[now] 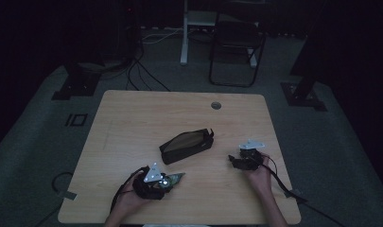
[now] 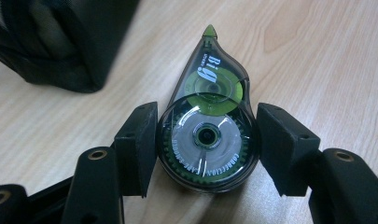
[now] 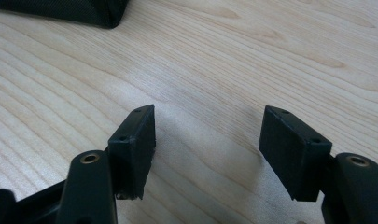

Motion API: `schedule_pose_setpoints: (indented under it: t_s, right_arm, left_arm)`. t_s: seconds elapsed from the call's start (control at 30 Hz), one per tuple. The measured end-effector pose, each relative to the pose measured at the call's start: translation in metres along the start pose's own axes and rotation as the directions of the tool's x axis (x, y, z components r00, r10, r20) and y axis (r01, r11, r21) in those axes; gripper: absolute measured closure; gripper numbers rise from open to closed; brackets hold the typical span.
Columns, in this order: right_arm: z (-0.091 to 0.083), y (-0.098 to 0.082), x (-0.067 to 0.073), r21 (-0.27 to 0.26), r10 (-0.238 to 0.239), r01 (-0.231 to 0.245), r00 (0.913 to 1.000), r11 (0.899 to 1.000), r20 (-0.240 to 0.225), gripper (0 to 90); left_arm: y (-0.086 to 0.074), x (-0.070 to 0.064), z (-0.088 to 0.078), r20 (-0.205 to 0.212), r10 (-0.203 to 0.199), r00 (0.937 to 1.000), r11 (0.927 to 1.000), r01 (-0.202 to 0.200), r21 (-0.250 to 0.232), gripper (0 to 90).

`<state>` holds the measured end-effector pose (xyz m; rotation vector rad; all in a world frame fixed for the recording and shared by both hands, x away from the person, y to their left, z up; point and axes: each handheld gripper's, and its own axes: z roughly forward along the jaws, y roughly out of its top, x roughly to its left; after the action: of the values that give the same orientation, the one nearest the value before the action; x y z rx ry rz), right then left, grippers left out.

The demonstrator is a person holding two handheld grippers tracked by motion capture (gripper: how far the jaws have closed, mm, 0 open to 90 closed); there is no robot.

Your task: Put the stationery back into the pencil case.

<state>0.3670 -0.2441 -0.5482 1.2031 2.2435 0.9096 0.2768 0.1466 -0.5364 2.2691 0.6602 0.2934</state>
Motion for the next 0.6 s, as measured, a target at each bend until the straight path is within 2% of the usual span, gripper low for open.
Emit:
schedule_pose_setpoints:
  t_s: [0.13, 0.3, 0.6]
  right_arm:
    - [0.000, 0.000, 0.000, -0.001, 0.004, -0.004, 1.0000, 1.000, -0.001, 36.0]
    - [0.000, -0.001, -0.001, 0.000, 0.007, -0.007, 1.0000, 1.000, 0.000, 36.0]
    - [0.000, -0.001, -0.002, -0.001, 0.010, -0.010, 1.0000, 1.000, 0.000, 36.0]
  left_arm:
    - [0.002, 0.003, -0.005, -0.005, -0.009, 0.9999, 0.9997, 0.009, -0.023, 41.7]
    - [0.004, 0.004, -0.008, -0.010, -0.008, 0.9999, 0.9995, 0.008, -0.030, 41.7]
    - [0.009, 0.006, -0.016, 0.002, -0.006, 1.0000, 0.9986, 0.006, -0.053, 41.7]
